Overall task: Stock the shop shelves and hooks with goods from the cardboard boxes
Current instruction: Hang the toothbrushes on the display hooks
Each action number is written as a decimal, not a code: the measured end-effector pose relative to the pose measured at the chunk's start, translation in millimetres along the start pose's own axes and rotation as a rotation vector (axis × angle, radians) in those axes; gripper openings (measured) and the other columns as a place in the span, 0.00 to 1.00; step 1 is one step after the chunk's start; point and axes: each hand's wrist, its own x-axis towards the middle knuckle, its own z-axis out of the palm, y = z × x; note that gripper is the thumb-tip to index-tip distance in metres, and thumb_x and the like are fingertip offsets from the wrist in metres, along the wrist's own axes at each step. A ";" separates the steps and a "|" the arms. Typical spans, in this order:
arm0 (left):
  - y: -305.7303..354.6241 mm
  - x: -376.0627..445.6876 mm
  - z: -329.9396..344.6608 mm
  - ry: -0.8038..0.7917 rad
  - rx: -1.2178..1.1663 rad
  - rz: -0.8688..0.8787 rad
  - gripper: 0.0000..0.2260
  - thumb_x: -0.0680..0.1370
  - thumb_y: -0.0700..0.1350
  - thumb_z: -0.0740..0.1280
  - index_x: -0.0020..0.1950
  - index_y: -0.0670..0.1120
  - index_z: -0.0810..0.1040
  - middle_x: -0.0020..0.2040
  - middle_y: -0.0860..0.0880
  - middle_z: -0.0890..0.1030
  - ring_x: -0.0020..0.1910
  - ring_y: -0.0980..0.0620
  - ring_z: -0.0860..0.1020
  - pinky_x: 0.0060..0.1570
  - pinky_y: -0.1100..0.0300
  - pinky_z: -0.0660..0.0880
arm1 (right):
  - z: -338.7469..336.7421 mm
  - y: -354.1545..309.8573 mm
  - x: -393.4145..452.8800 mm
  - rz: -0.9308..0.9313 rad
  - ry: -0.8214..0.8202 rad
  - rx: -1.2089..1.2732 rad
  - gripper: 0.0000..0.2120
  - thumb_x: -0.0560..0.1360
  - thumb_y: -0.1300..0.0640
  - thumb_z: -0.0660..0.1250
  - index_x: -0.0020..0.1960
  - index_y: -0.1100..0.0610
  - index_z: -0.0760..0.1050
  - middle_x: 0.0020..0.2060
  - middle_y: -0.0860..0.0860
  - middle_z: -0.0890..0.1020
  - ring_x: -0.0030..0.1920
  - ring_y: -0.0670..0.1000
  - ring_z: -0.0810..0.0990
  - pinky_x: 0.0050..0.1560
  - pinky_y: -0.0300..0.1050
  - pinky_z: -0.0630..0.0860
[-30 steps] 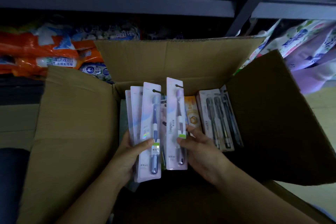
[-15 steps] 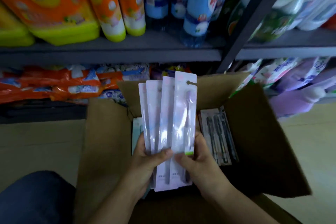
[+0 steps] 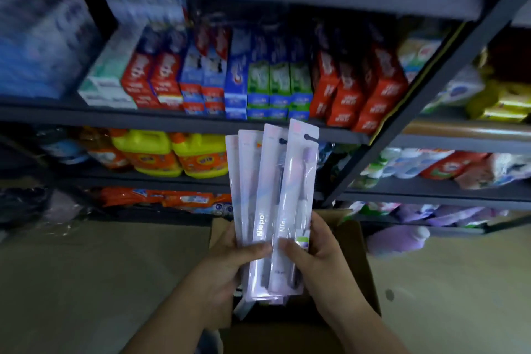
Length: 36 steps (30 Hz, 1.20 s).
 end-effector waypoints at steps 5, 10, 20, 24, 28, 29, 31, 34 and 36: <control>69.6 -59.5 43.3 0.030 -0.009 0.093 0.27 0.59 0.27 0.73 0.54 0.45 0.77 0.41 0.43 0.85 0.37 0.45 0.84 0.30 0.54 0.80 | 36.4 -93.4 -35.9 -0.082 -0.043 -0.076 0.19 0.74 0.65 0.70 0.62 0.52 0.74 0.51 0.52 0.85 0.51 0.53 0.83 0.48 0.43 0.79; 130.8 -97.4 66.4 0.035 -0.093 0.257 0.29 0.52 0.40 0.83 0.52 0.46 0.81 0.45 0.39 0.85 0.39 0.42 0.84 0.31 0.51 0.80 | 72.2 -158.1 -52.7 -0.204 -0.053 -0.134 0.19 0.74 0.63 0.71 0.62 0.50 0.74 0.51 0.49 0.84 0.53 0.50 0.83 0.52 0.45 0.79; 198.7 -129.3 68.3 0.055 0.091 0.455 0.50 0.41 0.50 0.85 0.61 0.43 0.77 0.51 0.37 0.83 0.51 0.37 0.81 0.50 0.44 0.76 | 115.0 -219.9 -57.9 -0.400 -0.086 -0.206 0.24 0.74 0.69 0.68 0.65 0.48 0.72 0.54 0.47 0.83 0.56 0.47 0.81 0.55 0.42 0.78; 216.3 -133.5 59.2 0.031 0.081 0.475 0.54 0.37 0.47 0.85 0.63 0.46 0.75 0.51 0.39 0.84 0.50 0.38 0.82 0.46 0.46 0.79 | 132.8 -234.3 -51.0 -0.443 -0.074 -0.236 0.26 0.73 0.69 0.69 0.63 0.45 0.72 0.54 0.46 0.83 0.55 0.45 0.82 0.54 0.40 0.77; 245.7 -140.6 56.7 -0.044 0.011 0.534 0.50 0.39 0.45 0.85 0.60 0.50 0.76 0.53 0.39 0.83 0.52 0.35 0.81 0.55 0.39 0.75 | 148.4 -255.0 -38.6 -0.472 -0.027 -0.248 0.26 0.72 0.68 0.70 0.63 0.45 0.72 0.53 0.45 0.84 0.53 0.43 0.82 0.54 0.39 0.77; 254.0 -141.5 56.4 -0.050 0.019 0.553 0.49 0.39 0.46 0.85 0.60 0.50 0.77 0.53 0.39 0.83 0.53 0.35 0.81 0.57 0.38 0.73 | 152.3 -261.7 -35.5 -0.471 -0.037 -0.251 0.26 0.72 0.67 0.70 0.63 0.44 0.72 0.53 0.44 0.84 0.53 0.43 0.82 0.56 0.40 0.77; 268.3 -143.7 57.5 -0.028 0.042 0.582 0.49 0.40 0.47 0.86 0.61 0.48 0.76 0.54 0.39 0.83 0.55 0.35 0.80 0.61 0.36 0.70 | 158.5 -276.5 -30.3 -0.469 -0.059 -0.263 0.25 0.73 0.66 0.70 0.62 0.42 0.72 0.52 0.41 0.84 0.53 0.41 0.82 0.54 0.39 0.78; 284.7 -141.7 61.9 0.004 0.031 0.596 0.50 0.43 0.46 0.86 0.64 0.47 0.74 0.55 0.38 0.82 0.55 0.35 0.80 0.61 0.35 0.70 | 163.4 -298.2 -23.8 -0.488 -0.066 -0.299 0.23 0.74 0.64 0.70 0.63 0.45 0.72 0.50 0.41 0.84 0.49 0.39 0.82 0.52 0.38 0.78; 294.7 -144.5 71.0 0.026 0.026 0.627 0.47 0.42 0.46 0.85 0.61 0.48 0.76 0.51 0.41 0.84 0.51 0.38 0.82 0.56 0.39 0.74 | 162.9 -312.7 -21.6 -0.505 -0.044 -0.303 0.22 0.74 0.63 0.70 0.63 0.45 0.72 0.44 0.41 0.84 0.43 0.38 0.82 0.46 0.34 0.78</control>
